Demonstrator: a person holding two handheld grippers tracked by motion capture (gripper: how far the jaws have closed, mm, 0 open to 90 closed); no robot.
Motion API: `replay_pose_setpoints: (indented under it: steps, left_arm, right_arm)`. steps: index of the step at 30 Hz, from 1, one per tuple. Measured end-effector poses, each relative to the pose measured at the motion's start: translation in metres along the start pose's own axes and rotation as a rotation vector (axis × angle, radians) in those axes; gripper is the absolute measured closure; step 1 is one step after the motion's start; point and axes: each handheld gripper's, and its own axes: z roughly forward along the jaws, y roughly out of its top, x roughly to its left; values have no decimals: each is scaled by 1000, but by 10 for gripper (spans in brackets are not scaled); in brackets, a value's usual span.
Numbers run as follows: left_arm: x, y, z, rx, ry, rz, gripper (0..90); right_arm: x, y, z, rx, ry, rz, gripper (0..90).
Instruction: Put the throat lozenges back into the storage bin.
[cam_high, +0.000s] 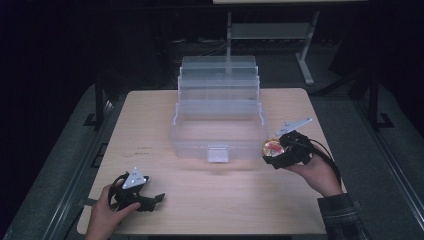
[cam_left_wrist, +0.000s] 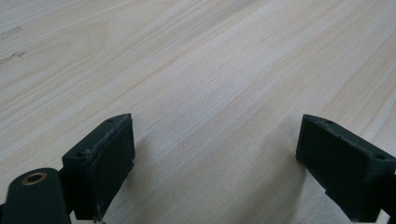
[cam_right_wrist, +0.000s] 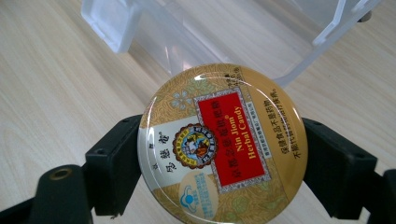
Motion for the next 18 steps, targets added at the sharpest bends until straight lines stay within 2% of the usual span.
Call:
replay_pose_setpoints:
  steps: [18]
  left_arm:
    - [0,0,0,0,1,2,107]
  right_arm:
    - [-6,22,0,-12,-8,-4,195]
